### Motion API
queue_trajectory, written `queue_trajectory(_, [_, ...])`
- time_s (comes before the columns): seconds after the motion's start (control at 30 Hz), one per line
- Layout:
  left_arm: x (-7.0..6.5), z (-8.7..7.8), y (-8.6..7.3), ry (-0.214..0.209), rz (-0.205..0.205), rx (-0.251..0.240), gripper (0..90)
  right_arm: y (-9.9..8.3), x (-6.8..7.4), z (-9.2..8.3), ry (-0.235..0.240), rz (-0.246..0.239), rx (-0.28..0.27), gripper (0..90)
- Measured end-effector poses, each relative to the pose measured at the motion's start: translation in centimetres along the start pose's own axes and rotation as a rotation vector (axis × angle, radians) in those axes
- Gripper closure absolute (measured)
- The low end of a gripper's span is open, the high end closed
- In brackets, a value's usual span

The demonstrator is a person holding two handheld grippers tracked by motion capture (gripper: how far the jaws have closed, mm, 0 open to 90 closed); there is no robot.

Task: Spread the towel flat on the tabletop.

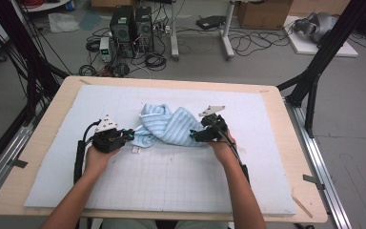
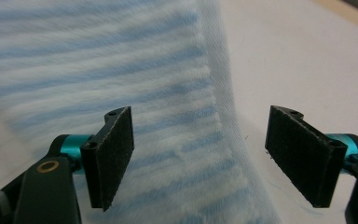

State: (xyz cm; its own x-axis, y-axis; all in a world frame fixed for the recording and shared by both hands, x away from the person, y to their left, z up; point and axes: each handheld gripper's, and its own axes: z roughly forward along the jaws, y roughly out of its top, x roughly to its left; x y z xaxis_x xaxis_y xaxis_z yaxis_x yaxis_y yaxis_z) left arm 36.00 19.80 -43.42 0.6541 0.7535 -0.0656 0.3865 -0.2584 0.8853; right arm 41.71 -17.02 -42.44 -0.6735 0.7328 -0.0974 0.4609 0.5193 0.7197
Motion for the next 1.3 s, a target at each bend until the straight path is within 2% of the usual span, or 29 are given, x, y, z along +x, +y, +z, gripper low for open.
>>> queue_trajectory(0.07, [0.3,-0.2,0.0,0.004,-0.009,-0.008,82.8,0.2,-0.1,1.1,0.005,0.018,0.037,33.8])
queue_trajectory(0.13, [0.6,-0.5,-0.1,0.010,-0.021,-0.016,82.9,0.1,-0.2,1.8,0.039,0.019,0.062,50.3])
queue_trajectory(0.23, [1.2,-1.0,-0.2,0.013,-0.035,-0.026,82.9,-0.1,-0.1,1.7,0.103,0.075,0.072,75.0])
queue_trajectory(0.27, [1.4,-1.1,-0.2,0.010,-0.043,-0.032,82.9,0.0,0.1,1.6,0.111,0.068,0.081,82.0])
queue_trajectory(0.33, [1.8,-1.5,-0.3,0.006,-0.058,-0.049,83.0,0.1,0.6,1.1,0.097,0.021,0.103,85.1])
queue_trajectory(0.47, [2.3,-1.9,-0.4,0.018,-0.070,-0.065,83.1,-0.3,0.8,0.4,0.099,-0.002,0.113,86.3])
queue_trajectory(0.63, [3.0,-2.3,-0.6,0.038,-0.084,-0.071,83.2,-1.3,0.7,-0.7,0.112,-0.003,0.112,86.7])
queue_trajectory(0.73, [3.4,-2.5,-0.7,0.045,-0.097,-0.077,83.2,-2.1,0.7,-1.6,0.135,0.017,0.100,86.7])
queue_trajectory(0.9, [3.9,-2.9,-0.8,0.065,-0.112,-0.089,83.2,-3.4,0.8,-3.1,0.147,0.000,0.107,86.7])
queue_trajectory(1.0, [4.2,-3.2,-0.9,0.080,-0.120,-0.091,83.2,-4.1,1.0,-4.0,0.171,-0.002,0.126,86.7])
queue_trajectory(1.07, [4.3,-3.2,-0.9,0.080,-0.125,-0.094,83.2,-4.4,1.3,-4.7,0.182,-0.017,0.116,86.5])
queue_trajectory(1.1, [4.2,-3.2,-0.9,0.080,-0.123,-0.093,83.2,-4.5,1.3,-5.0,0.181,-0.021,0.107,84.6])
queue_trajectory(1.17, [4.2,-3.1,-0.9,0.079,-0.119,-0.092,83.2,-4.2,1.3,-5.5,0.171,-0.010,0.067,71.4])
queue_trajectory(1.3, [4.1,-3.0,-0.9,0.079,-0.115,-0.094,83.2,-2.4,1.5,-6.0,0.163,0.020,-0.071,41.5])
